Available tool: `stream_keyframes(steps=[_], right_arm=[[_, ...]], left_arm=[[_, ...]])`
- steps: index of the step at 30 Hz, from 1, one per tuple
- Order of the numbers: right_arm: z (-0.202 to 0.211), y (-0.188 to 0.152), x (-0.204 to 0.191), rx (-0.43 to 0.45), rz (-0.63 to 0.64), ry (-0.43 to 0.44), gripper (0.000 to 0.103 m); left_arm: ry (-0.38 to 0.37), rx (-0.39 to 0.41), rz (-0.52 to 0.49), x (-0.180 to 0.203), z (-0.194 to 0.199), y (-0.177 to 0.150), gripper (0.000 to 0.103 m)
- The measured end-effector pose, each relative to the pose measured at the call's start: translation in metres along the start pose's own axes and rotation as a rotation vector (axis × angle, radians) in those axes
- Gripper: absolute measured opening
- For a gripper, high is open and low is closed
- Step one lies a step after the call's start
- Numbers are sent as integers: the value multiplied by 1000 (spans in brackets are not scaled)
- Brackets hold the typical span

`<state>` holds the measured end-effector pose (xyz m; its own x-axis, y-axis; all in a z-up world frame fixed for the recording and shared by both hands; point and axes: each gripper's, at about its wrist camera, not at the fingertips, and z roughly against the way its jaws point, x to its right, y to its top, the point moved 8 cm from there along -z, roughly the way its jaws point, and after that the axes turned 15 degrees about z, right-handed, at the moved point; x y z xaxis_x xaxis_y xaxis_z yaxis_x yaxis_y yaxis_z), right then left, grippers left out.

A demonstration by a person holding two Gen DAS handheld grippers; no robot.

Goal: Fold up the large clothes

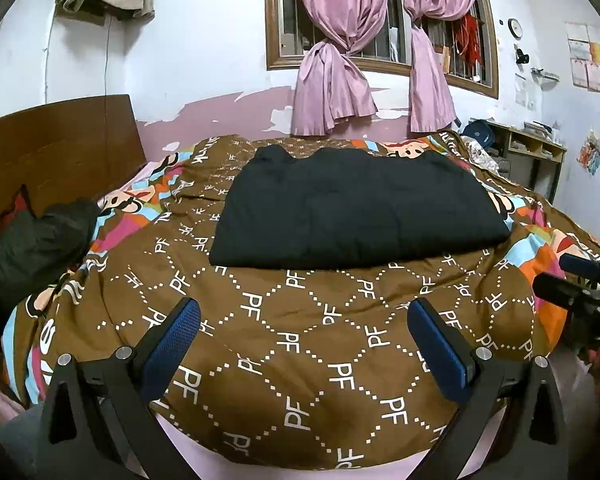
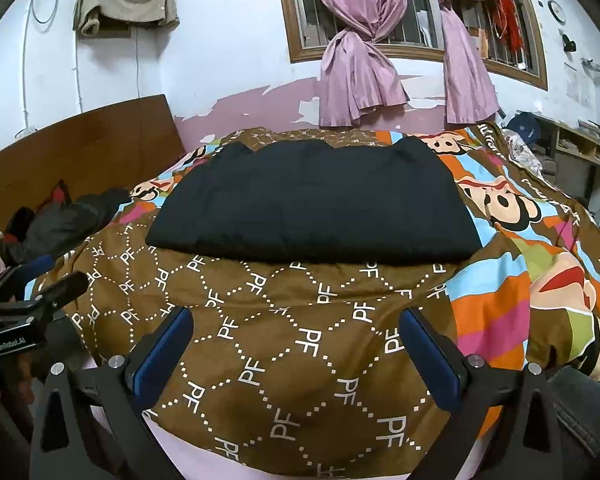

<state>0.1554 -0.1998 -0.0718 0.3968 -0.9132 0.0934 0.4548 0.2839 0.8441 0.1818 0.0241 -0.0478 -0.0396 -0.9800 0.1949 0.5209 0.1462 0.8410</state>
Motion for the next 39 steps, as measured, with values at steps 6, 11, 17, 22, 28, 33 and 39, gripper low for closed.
stream_keyframes(steps=[6,11,17,22,28,33,39], right_arm=[[0,-1,-5,0,14,5,103],[0,-1,-6,2,13,8,103],[-1,-2,-8,-9,14,19,103],[-2,-2,-8,-9,13,20,103],[-2,-2,-8,-9,12,22,103],[-2,-2,-8,-10,12,23,103],[-2,-2,-9,-8,12,24,103]], left_arm=[[-4,1,6,-2,1,1,101],[-6,3,6,-1,0,1,101],[-3,2,6,-1,1,1,101],[-3,2,6,0,1,0,101],[-3,2,6,-1,1,1,101],[-3,3,5,0,1,0,101],[-3,3,3,0,1,0,101]])
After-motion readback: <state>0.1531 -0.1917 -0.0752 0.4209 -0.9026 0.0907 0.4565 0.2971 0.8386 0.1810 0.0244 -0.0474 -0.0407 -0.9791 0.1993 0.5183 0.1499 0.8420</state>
